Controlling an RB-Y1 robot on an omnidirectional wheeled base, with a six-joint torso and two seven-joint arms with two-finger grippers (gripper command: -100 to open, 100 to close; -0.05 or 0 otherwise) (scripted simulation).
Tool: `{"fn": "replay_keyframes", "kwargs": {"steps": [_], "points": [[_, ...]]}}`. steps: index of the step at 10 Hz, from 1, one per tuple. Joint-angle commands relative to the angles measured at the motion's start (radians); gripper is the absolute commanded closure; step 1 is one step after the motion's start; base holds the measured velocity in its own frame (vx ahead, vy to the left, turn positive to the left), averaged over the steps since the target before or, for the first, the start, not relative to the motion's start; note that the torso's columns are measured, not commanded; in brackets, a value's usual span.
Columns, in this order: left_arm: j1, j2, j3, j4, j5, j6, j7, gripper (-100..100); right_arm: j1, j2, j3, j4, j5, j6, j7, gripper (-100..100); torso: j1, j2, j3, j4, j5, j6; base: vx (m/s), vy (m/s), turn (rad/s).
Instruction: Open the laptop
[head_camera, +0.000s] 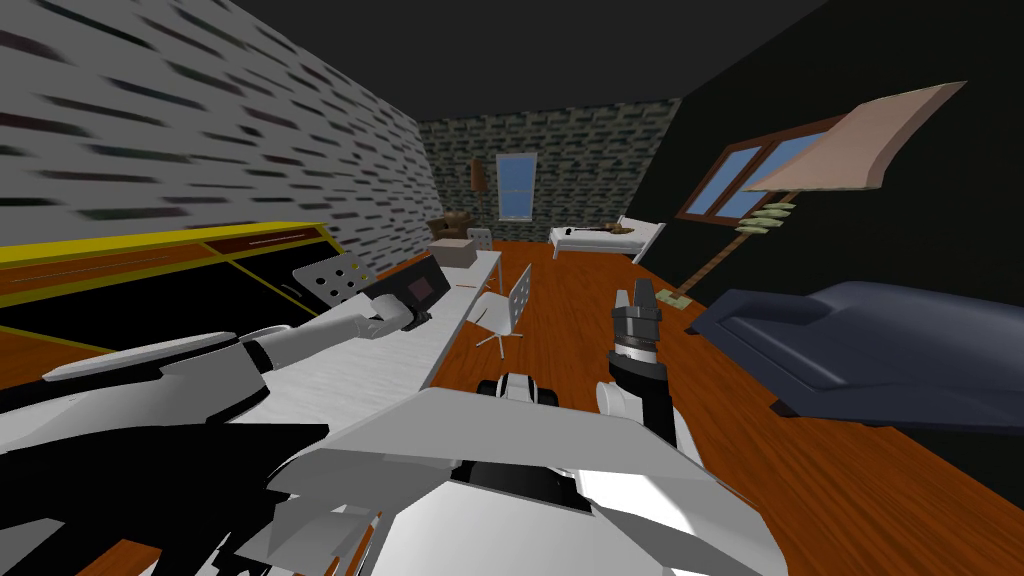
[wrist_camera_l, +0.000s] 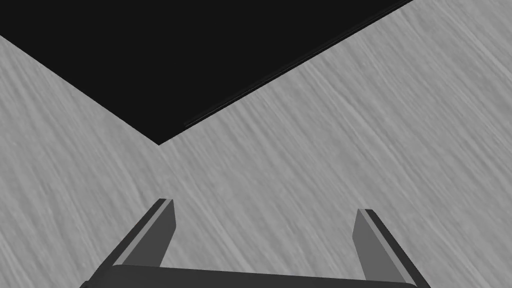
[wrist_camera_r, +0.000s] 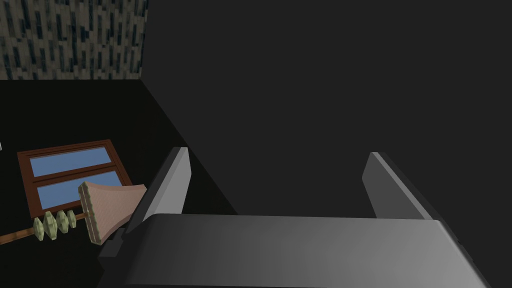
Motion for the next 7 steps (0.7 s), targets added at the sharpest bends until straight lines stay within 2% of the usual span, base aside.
{"fn": "replay_keyframes", "kwargs": {"steps": [1,2,3,4,7], "points": [[0.002,0.005,-0.004,-0.011,-0.082,-0.005,0.008,-100,0.000,0.000,0.000,0.000,0.000,0.000,0.000,0,0.000,0.000,0.000,0.000,0.000,0.000,0.000,0.000,0.000],[0.002,0.005,-0.004,-0.011,-0.098,-0.005,0.008,-100,0.000,0.000,0.000,0.000,0.000,0.000,0.000,0,0.000,0.000,0.000,0.000,0.000,0.000,0.000,0.000,0.000],[-0.029,0.029,-0.054,0.001,-0.133,-0.043,-0.012,-100,0.000,0.000,0.000,0.000,0.000,0.000,0.000,0,0.000,0.000,0.000,0.000,0.000,0.000,0.006,-0.006,0.002],[-0.029,0.029,-0.080,0.001,-0.162,-0.043,-0.012,-100,0.000,0.000,0.000,0.000,0.000,0.000,0.000,0,0.000,0.000,0.000,0.000,0.000,0.000,0.010,-0.007,0.004],[-0.029,0.029,-0.082,0.001,-0.254,-0.043,-0.012,-100,0.000,0.000,0.000,0.000,0.000,0.000,0.000,0,0.000,0.000,0.000,0.000,0.000,0.000,0.002,-0.001,0.000]]}}
